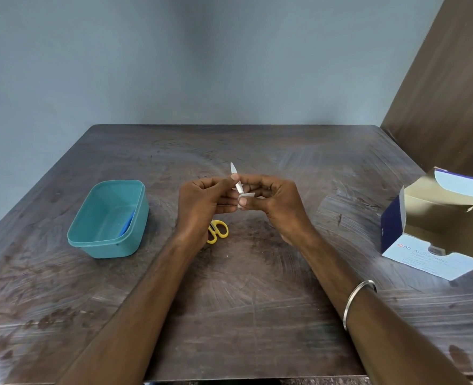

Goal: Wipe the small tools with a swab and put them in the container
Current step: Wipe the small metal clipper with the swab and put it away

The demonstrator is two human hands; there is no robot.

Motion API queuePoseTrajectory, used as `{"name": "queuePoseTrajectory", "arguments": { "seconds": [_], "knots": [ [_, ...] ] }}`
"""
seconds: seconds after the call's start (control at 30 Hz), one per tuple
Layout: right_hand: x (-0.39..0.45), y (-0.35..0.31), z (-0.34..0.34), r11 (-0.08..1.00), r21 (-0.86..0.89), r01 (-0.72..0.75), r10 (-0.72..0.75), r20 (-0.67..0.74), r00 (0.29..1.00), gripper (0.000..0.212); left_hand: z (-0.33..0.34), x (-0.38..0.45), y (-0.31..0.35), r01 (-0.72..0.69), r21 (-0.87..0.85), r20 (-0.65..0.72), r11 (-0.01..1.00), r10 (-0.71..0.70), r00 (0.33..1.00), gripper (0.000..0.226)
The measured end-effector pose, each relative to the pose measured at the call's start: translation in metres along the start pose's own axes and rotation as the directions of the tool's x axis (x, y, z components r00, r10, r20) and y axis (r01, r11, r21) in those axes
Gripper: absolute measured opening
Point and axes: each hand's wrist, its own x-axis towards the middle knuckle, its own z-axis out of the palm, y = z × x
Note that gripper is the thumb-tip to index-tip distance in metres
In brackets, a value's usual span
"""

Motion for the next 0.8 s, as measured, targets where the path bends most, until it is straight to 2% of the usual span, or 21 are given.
{"name": "queuePoseTrajectory", "arguments": {
  "seconds": [0.17, 0.5, 0.73, 0.8],
  "knots": [
    [-0.0004, -0.0007, 0.0012, 1.000, -0.014, 0.004, -0.005, -0.058, 0.998, 0.030, -0.0016, 0.0011, 0.0009, 0.028, 0.030, 0.051, 0.999, -0.030, 0.998, 0.023],
    [-0.0005, 0.0009, 0.0004, 0.998, -0.061, -0.007, 0.001, -0.098, 0.995, 0.020, -0.0040, 0.0013, 0.0009, 0.033, 0.058, 0.115, 0.998, -0.039, 0.993, 0.035],
    [-0.0010, 0.0026, 0.0014, 0.962, -0.269, 0.056, -0.091, -0.123, 0.988, 0.015, -0.0035, -0.0005, 0.0000, 0.009, 0.137, 0.130, 0.990, -0.027, 0.991, 0.032],
    [-0.0011, 0.0017, 0.0009, 0.961, -0.269, 0.071, -0.102, -0.104, 0.989, 0.014, -0.0025, -0.0015, -0.0001, -0.007, 0.141, 0.116, 0.990, -0.009, 0.993, 0.032]
  ]
}}
